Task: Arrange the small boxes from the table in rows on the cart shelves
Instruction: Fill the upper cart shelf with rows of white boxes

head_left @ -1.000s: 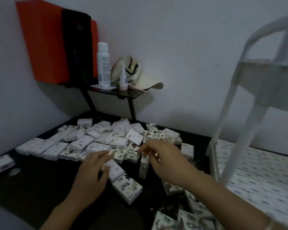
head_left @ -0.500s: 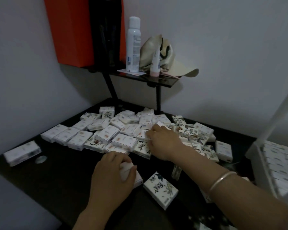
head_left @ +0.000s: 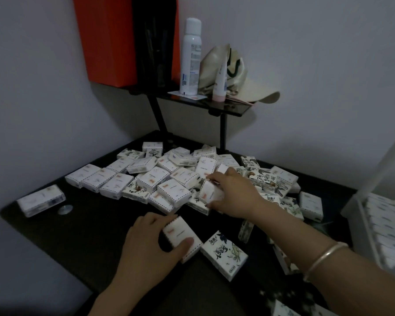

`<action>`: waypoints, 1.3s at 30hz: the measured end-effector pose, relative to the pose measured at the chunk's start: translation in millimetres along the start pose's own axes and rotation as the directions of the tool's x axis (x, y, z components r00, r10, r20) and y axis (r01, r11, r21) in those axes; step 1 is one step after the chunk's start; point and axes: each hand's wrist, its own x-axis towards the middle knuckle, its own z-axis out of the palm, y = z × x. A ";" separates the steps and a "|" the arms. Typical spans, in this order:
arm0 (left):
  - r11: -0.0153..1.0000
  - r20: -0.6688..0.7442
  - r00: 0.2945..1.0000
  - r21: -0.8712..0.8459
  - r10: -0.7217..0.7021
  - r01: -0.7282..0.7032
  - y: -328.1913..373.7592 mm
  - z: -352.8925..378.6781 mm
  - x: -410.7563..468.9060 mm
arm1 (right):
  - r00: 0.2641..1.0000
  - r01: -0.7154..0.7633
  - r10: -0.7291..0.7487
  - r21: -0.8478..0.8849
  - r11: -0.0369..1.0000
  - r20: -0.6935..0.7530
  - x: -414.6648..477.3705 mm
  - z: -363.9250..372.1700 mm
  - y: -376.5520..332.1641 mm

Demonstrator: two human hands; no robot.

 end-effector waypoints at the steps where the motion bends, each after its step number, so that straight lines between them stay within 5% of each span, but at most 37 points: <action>1: 0.999 0.007 1.000 -0.052 -0.007 0.007 1.6 -1.3 -0.8 | 1.000 -0.015 0.015 0.057 0.998 -0.006 -4.0 -3.1 0.8; 5: 0.956 -0.027 0.999 -0.292 -0.045 0.036 9.0 -6.6 -3.1 | 0.999 0.001 0.020 0.491 0.871 -0.038 -26.9 -30.5 -1.6; 7: 0.930 -0.048 0.996 -0.363 -0.071 0.049 16.1 -11.1 -0.8 | 0.997 0.058 -0.016 0.571 0.819 -0.079 -44.1 -51.4 -6.2; 13: 0.748 0.060 0.997 -0.663 0.044 0.007 68.5 -37.3 1.7 | 0.960 0.164 -0.003 0.554 0.816 -0.280 -96.0 -109.3 -11.7; 19: 0.662 0.093 0.962 -0.742 0.256 -0.104 155.8 -58.6 -12.7 | 0.876 0.304 -0.025 0.512 0.803 -0.481 -167.3 -177.7 -14.8; 25: 0.482 -0.058 0.867 -0.812 0.496 -0.330 264.8 -83.3 -22.9 | 0.634 0.308 0.041 0.301 0.903 -0.772 -244.9 -265.6 6.2; 28: 0.370 -0.187 0.751 -0.779 0.634 -0.506 317.3 -93.6 -29.2 | 0.544 0.314 0.064 0.273 0.909 -0.837 -272.2 -306.5 36.9; 33: 0.273 -0.368 0.505 -0.526 0.781 -0.806 386.8 -99.8 -38.9 | 0.504 0.152 0.158 0.267 0.951 -0.849 -302.6 -344.4 101.4; 39: 0.314 -0.403 0.439 -0.339 0.803 -0.887 452.1 -96.9 -9.1 | 0.596 -0.154 0.299 0.260 0.953 -0.745 -307.7 -338.4 156.8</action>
